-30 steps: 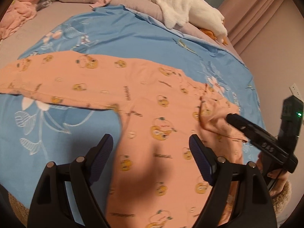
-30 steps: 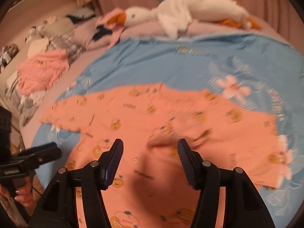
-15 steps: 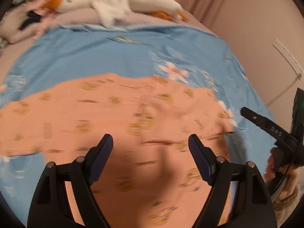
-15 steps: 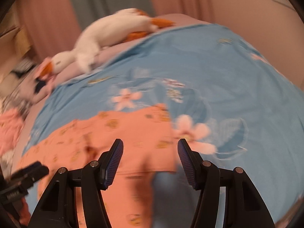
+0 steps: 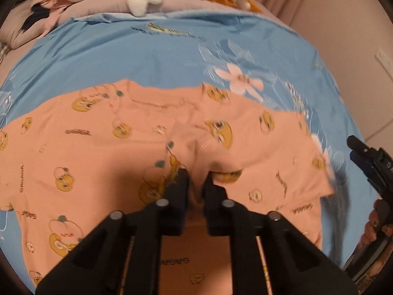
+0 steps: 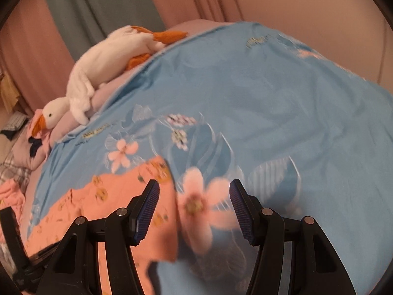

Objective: Fold small clothes

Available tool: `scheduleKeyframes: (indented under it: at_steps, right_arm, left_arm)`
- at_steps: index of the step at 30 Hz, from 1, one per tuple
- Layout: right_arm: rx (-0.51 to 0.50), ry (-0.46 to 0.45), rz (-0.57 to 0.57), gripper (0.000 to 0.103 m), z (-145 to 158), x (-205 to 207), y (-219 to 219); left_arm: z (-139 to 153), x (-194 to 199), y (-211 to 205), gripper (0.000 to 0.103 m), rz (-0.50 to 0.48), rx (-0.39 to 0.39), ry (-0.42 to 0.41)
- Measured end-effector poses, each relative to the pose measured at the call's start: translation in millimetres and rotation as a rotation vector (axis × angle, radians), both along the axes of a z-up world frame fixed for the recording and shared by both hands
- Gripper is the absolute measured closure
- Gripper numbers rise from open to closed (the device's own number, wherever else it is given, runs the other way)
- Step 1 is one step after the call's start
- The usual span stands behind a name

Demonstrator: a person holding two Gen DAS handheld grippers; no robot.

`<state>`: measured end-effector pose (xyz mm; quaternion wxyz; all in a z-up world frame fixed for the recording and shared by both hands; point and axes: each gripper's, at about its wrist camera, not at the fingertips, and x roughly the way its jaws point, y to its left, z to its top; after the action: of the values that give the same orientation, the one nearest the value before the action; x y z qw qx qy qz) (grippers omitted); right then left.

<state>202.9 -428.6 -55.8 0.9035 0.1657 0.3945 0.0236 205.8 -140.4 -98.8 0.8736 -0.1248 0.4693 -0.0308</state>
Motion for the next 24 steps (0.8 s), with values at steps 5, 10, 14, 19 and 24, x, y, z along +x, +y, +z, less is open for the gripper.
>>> scheduleKeyframes:
  at_steps: [5,10,14,19,24]
  right_arm:
    - [0.042,-0.076,0.096,0.044,1.3,6.3,12.0]
    - [0.172,-0.044,0.107,0.044,-14.8,9.9,5.8]
    - [0.178,-0.021,0.107,0.044,-19.8,9.9,6.4]
    - [0.170,-0.012,0.145,0.044,-20.0,10.1,18.0]
    - [0.172,0.022,0.187,0.044,-25.5,13.4,32.9]
  left_arm:
    - [39.1,-10.4,32.2,0.097,0.123,-0.050,-0.135]
    - [56.9,-11.8,63.5,0.098,0.175,-0.107,-0.174]
    - [64.0,-18.1,81.4,0.098,0.237,-0.121,-0.211]
    - [78.8,-28.8,101.3,0.098,0.281,-0.134,-0.246]
    - [84.3,-36.2,124.4,0.098,0.328,-0.133,-0.241]
